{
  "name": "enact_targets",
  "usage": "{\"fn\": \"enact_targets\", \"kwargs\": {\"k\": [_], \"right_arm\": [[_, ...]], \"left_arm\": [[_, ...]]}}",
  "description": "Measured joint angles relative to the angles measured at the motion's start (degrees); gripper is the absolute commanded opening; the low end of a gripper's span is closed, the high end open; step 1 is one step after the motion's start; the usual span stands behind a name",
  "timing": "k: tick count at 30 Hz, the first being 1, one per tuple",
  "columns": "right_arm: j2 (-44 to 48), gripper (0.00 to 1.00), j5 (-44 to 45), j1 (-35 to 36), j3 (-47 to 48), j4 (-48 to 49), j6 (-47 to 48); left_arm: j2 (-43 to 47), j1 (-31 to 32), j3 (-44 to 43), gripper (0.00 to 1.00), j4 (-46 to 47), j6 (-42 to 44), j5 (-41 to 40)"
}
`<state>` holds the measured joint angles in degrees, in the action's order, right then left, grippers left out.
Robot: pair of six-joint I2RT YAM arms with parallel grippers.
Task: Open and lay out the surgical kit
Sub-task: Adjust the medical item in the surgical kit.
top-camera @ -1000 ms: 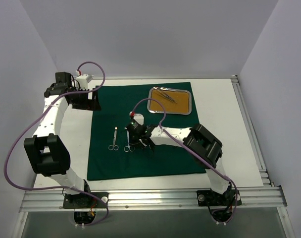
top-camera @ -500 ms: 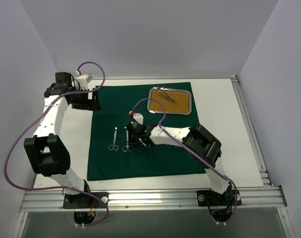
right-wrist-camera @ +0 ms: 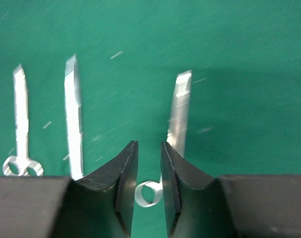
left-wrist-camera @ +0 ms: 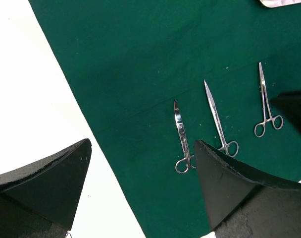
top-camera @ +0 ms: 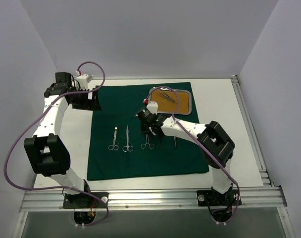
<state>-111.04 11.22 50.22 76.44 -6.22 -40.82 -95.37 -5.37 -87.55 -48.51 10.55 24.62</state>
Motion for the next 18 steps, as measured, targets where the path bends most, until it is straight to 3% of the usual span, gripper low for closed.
{"fn": "enact_targets", "kwargs": {"k": [7, 18], "right_arm": [[0.5, 0.27, 1.4, -2.7, -0.3, -2.1, 0.7], [-2.7, 0.24, 0.5, -2.1, -1.4, -1.7, 0.6]], "left_arm": [[0.0, 0.0, 0.0, 0.94, 0.0, 0.0, 0.1], [0.0, 0.0, 0.0, 0.94, 0.0, 0.0, 0.1]]}}
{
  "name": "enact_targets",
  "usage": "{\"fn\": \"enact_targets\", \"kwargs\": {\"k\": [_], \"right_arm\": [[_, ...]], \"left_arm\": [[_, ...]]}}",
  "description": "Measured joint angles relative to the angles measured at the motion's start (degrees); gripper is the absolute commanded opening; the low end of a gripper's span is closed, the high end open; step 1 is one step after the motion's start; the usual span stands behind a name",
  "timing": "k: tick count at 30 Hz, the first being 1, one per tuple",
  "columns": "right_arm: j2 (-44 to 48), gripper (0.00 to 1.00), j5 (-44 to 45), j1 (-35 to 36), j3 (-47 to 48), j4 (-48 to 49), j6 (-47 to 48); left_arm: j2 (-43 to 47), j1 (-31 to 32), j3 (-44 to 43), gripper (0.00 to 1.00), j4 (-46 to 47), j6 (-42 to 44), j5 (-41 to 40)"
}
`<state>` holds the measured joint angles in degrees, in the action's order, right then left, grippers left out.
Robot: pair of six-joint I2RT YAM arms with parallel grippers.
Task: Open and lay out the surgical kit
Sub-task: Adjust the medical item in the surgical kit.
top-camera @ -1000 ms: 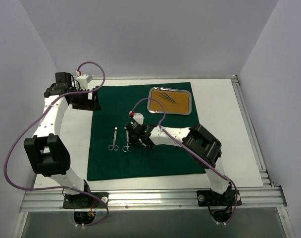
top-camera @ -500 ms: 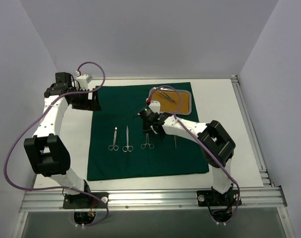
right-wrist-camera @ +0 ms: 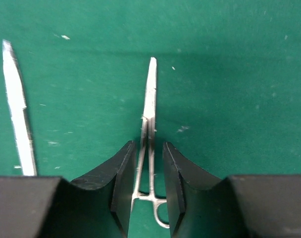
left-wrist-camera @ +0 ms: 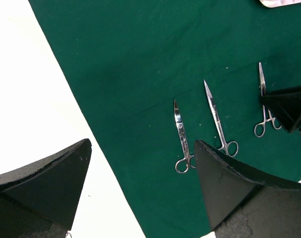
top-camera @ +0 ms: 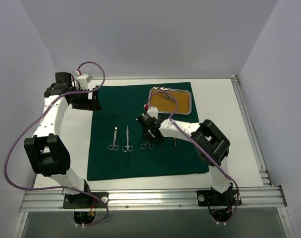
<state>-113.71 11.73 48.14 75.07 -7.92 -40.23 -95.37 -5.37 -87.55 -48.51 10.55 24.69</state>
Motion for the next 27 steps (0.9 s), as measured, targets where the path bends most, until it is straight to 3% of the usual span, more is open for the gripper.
{"fn": "enact_targets", "kwargs": {"k": [4, 11, 27], "right_arm": [[-0.4, 0.19, -0.2, 0.0, -0.7, 0.9, -0.2], [-0.4, 0.00, -0.5, 0.0, -1.3, 2.0, -0.7], [-0.3, 0.00, -1.0, 2.9, -1.7, 5.2, -5.4]], "left_arm": [[0.0, 0.0, 0.0, 0.94, 0.0, 0.0, 0.0], [0.0, 0.0, 0.0, 0.94, 0.0, 0.0, 0.0], [0.0, -0.1, 0.0, 0.94, 0.0, 0.0, 0.0]]}}
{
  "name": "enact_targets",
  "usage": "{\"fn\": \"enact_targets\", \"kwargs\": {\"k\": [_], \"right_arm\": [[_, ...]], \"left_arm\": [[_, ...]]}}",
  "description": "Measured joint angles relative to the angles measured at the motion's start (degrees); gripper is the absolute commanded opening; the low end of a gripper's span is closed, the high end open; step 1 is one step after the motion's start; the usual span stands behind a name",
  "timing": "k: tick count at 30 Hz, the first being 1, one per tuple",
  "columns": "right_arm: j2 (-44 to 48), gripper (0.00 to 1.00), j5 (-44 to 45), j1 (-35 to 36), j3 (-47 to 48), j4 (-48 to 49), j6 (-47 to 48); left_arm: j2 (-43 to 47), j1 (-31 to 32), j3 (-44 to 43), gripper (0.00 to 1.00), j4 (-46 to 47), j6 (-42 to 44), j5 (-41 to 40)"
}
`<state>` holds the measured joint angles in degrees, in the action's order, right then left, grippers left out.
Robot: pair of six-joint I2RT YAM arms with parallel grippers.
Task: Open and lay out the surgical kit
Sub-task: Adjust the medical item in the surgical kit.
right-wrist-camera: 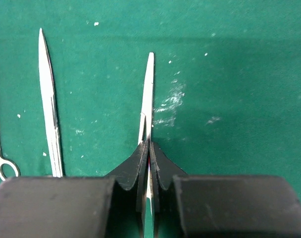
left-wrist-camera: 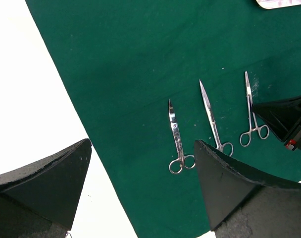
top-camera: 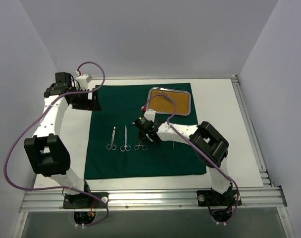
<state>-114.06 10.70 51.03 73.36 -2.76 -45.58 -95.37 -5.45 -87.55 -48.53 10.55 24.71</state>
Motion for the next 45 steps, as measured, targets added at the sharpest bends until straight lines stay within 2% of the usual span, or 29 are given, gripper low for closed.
{"fn": "enact_targets", "kwargs": {"k": [17, 39, 42, 45], "right_arm": [[-0.5, 0.00, -0.3, 0.5, 0.6, 0.4, -0.1], [-2.3, 0.00, -0.9, 0.5, 3.8, -0.4, 5.4], [-1.9, 0.02, -1.0, 0.4, 5.6, -1.5, 7.8], [0.0, 0.09, -1.9, -0.2, 6.5, -1.3, 10.3]], "left_arm": [[0.0, -0.4, 0.0, 0.94, 0.0, 0.0, 0.0], [0.0, -0.4, 0.0, 0.94, 0.0, 0.0, 0.0], [0.0, -0.4, 0.0, 0.94, 0.0, 0.0, 0.0], [0.0, -0.4, 0.0, 0.94, 0.0, 0.0, 0.0]]}}
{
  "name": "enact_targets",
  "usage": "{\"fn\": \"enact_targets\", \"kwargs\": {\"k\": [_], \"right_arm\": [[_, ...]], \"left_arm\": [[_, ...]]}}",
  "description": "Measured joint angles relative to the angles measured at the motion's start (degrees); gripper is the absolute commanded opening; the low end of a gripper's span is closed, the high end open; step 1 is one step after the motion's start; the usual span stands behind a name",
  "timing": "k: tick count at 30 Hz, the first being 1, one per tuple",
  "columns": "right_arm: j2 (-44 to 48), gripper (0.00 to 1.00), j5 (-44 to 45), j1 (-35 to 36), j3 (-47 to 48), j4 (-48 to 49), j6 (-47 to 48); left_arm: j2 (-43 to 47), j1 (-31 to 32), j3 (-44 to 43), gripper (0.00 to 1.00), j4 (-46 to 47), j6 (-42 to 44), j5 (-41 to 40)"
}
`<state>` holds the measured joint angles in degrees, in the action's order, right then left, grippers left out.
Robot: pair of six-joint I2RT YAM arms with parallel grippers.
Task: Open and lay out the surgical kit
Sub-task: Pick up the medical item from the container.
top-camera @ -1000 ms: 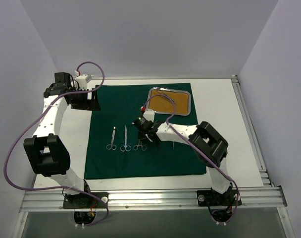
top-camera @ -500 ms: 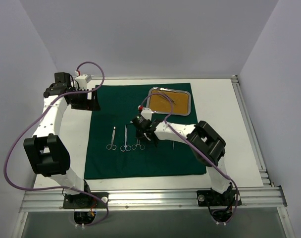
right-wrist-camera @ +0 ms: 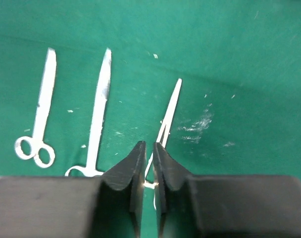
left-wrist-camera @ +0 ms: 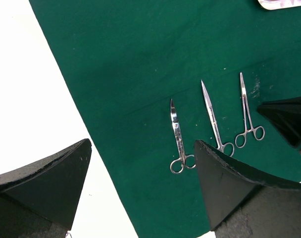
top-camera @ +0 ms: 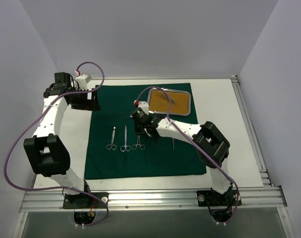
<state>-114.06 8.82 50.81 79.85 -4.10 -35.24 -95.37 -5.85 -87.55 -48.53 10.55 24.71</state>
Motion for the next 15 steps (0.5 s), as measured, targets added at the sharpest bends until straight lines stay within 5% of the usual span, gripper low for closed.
{"fn": "enact_targets", "kwargs": {"k": [7, 15], "right_arm": [[5.7, 0.33, -3.4, -5.1, 3.1, -2.1, 10.7], [5.4, 0.32, -7.9, -17.6, 13.6, -6.9, 26.3]], "left_arm": [[0.0, 0.0, 0.0, 0.94, -0.2, 0.0, -0.5], [-0.2, -0.3, -1.9, 0.94, -1.5, 0.1, -2.6]]}}
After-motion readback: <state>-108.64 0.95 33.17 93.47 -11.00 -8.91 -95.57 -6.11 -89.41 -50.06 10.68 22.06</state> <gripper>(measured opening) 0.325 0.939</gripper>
